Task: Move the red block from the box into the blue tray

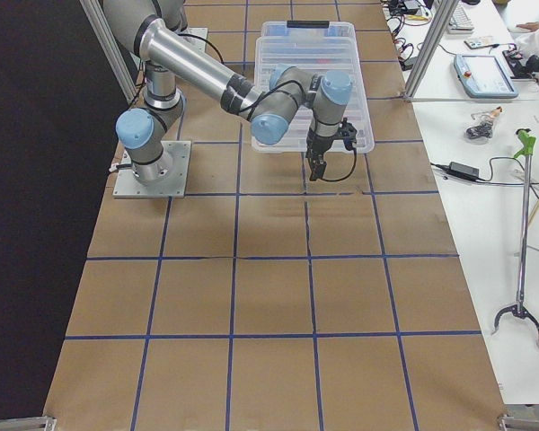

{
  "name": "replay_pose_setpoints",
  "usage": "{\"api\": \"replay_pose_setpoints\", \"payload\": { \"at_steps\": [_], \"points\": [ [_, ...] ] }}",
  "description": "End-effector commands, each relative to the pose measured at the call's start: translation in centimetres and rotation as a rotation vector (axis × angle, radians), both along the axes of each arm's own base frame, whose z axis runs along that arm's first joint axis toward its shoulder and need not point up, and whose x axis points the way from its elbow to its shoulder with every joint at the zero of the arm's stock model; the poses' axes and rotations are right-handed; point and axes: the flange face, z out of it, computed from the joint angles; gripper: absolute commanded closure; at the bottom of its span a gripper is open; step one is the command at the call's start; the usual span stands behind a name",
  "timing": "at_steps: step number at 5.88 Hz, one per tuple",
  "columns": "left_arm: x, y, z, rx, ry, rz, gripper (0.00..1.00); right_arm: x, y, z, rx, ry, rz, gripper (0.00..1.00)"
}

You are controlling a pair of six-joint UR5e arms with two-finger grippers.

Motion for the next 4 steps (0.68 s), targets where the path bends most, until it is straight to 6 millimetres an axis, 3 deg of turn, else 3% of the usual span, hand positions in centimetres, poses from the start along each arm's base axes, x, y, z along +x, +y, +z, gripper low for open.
{"api": "replay_pose_setpoints", "payload": {
  "at_steps": [1,4],
  "points": [
    [0.0,0.0,0.0,0.0,0.0,-0.001,0.02,1.8,-0.1,0.3,-0.003,0.006,-0.044,0.0],
    [0.0,0.0,-0.1,0.002,-0.002,-0.004,0.02,4.2,0.3,0.7,0.021,-0.027,-0.171,0.0]
  ]
}}
